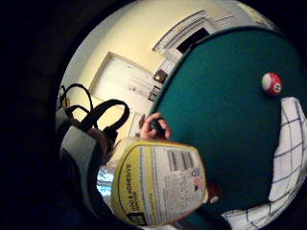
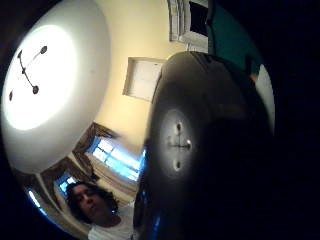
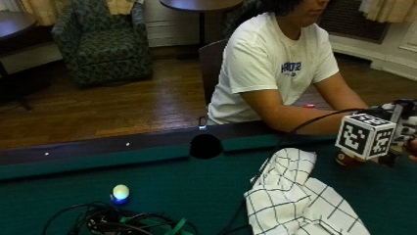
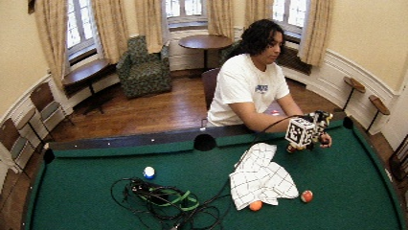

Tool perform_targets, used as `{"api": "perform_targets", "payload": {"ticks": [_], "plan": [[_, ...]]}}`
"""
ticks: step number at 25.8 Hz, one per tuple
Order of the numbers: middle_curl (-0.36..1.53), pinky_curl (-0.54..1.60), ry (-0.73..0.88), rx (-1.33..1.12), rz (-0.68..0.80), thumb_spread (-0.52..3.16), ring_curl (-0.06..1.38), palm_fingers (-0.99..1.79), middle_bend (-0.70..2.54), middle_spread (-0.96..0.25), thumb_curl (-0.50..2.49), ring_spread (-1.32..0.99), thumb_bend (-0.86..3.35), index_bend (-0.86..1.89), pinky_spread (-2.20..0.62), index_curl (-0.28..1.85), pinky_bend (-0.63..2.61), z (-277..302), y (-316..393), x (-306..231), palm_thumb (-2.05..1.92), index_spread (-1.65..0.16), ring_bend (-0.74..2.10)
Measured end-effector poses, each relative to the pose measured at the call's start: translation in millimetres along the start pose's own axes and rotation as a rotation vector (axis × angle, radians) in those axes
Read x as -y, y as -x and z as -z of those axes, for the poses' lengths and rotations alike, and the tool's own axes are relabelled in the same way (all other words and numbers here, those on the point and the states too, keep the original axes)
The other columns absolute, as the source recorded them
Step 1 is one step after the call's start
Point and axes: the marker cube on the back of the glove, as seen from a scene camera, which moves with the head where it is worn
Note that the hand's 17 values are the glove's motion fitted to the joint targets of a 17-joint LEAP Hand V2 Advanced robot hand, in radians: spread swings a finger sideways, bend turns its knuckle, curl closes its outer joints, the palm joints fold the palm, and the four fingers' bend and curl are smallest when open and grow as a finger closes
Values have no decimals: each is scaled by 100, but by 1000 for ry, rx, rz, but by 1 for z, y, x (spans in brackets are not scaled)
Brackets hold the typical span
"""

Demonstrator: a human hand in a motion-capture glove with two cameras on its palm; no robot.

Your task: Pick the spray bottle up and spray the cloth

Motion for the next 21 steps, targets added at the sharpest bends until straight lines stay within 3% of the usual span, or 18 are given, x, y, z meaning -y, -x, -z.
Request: {"api": "perform_targets", "payload": {"ticks": [21], "plan": [[59, 44, 153, -31, 12, 32, 51, 136, 66, -20, 88, -21, -3, 38, -27, 66, 51, -94, -81, 2, 97, -24, 75]]}}
